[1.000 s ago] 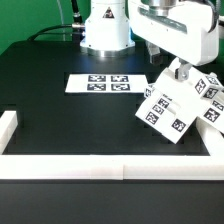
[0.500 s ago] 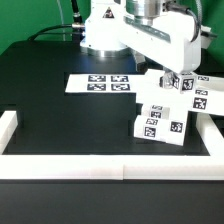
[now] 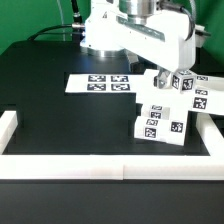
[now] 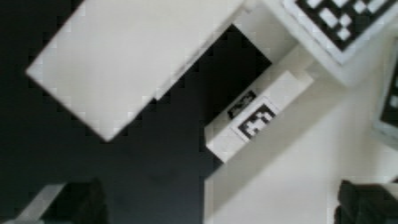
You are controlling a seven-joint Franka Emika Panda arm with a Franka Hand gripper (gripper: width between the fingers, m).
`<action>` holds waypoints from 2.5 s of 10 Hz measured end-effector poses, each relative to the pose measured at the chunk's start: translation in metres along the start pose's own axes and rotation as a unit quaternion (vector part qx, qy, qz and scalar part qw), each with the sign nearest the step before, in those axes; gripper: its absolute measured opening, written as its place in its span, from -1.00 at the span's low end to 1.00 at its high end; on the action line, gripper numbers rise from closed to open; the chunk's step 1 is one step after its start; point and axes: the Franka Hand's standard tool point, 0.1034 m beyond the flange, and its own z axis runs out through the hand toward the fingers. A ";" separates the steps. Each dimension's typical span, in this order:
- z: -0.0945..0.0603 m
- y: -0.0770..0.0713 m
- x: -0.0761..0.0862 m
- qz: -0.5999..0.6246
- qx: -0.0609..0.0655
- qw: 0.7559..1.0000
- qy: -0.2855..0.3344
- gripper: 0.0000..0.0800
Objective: Assemble chair
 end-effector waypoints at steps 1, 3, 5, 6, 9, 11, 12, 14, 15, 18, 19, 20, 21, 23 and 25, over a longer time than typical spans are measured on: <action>-0.010 -0.003 -0.001 -0.003 0.000 1.000 -0.006 0.63; -0.032 -0.011 -0.004 -0.011 0.012 1.000 -0.009 0.63; -0.033 -0.011 -0.004 -0.014 0.013 1.000 -0.010 0.63; -0.032 -0.011 -0.004 -0.023 0.012 1.000 -0.010 0.63; -0.032 -0.026 -0.016 -0.121 -0.004 0.993 0.017 0.63; -0.038 -0.044 -0.027 -0.230 0.005 0.973 0.020 0.63; -0.038 -0.048 -0.032 -0.252 0.006 0.967 0.020 0.63; -0.037 -0.046 -0.030 -0.324 0.004 0.946 0.021 0.63; -0.037 -0.046 -0.029 -0.345 0.003 0.938 0.021 0.63; -0.036 -0.052 -0.033 -0.468 -0.009 0.883 0.022 0.63; -0.034 -0.055 -0.031 -0.500 -0.010 0.866 0.024 0.63; -0.030 -0.055 -0.028 -0.525 -0.011 0.851 0.026 0.63; -0.028 -0.055 -0.024 -0.562 -0.008 0.826 0.039 0.63; -0.027 -0.053 -0.024 -0.603 -0.013 0.797 0.037 0.63; -0.026 -0.053 -0.023 -0.604 -0.014 0.796 0.037 0.63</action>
Offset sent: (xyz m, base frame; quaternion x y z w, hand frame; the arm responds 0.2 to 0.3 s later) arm 0.0017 0.0089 0.0287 0.0078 -0.0364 0.0187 0.9991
